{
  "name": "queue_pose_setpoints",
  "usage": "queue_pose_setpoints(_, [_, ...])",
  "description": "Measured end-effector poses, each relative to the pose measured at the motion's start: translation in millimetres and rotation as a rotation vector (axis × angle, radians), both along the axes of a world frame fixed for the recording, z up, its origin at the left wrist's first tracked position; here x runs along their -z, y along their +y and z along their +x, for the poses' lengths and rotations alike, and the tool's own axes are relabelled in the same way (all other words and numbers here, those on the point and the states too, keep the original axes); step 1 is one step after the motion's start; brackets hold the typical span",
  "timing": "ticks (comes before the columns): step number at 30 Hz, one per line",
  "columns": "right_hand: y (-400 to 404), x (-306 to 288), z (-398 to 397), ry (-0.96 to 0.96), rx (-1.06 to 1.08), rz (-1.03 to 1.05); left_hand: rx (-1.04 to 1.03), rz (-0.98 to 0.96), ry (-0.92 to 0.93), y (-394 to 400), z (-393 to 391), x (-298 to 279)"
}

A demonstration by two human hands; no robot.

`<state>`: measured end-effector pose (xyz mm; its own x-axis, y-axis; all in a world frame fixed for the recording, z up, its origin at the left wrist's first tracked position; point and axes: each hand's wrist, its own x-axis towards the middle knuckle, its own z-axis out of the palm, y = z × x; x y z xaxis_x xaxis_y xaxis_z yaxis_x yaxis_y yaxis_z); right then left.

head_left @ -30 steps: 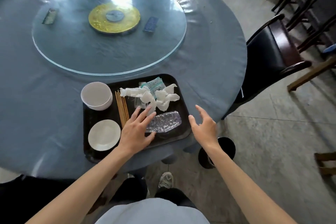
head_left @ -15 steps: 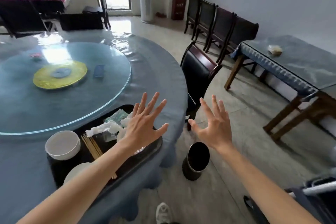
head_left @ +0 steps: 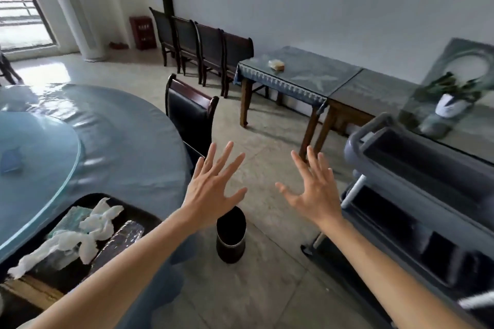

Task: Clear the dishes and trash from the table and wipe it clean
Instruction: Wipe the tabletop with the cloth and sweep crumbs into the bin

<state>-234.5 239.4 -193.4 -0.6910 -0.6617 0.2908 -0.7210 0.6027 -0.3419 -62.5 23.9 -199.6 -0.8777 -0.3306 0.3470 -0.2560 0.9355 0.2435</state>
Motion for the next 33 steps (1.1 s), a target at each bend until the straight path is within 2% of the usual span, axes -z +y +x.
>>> queue_pose_setpoints(9, [126.9,-17.0,-74.4,0.052,0.192,-0.037,0.262,-0.021,0.03,105.1,-130.5,-26.9])
queue_pose_setpoints(20, [344.3,-1.4,-163.5,0.01,0.444,0.0,0.509,0.041,0.052,310.9,-300.1,0.2])
queue_pose_setpoints(28, [476.8,23.3,-189.8,-0.098,0.699,-0.079,0.756,0.024,-0.099,449.5,-375.9,25.9])
queue_pose_setpoints(33, [555.7,61.0,-199.0,-0.25,0.86,-0.176,0.985,0.044,-0.195,520.7,-411.9,41.5])
